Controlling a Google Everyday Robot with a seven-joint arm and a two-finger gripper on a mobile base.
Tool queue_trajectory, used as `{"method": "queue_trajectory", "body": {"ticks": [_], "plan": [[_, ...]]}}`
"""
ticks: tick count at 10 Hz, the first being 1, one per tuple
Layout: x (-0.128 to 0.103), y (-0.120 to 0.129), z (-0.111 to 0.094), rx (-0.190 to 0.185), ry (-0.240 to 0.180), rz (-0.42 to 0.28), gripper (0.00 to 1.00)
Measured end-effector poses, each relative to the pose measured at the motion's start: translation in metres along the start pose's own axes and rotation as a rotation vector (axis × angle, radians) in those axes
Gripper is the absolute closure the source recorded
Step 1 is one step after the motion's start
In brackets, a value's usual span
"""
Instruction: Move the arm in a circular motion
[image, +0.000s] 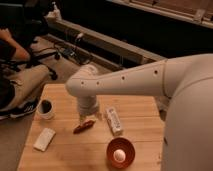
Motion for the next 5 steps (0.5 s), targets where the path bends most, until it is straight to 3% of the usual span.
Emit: {"method": "queue_trajectory", "body": {"ticks": [2,3,4,5], "plan": [[-0.045,0.049,-0.014,-0.018,-0.038,-0.161,0.35],[-0.079,0.072,-0.024,-0.018,-0.071,-0.242,0.35],[-0.131,0.077,-0.041,0.002,-0.124,-0.302,0.35],[-0.17,0.061,-0.057,0.03,-0.165,-0.313,0.35]]}}
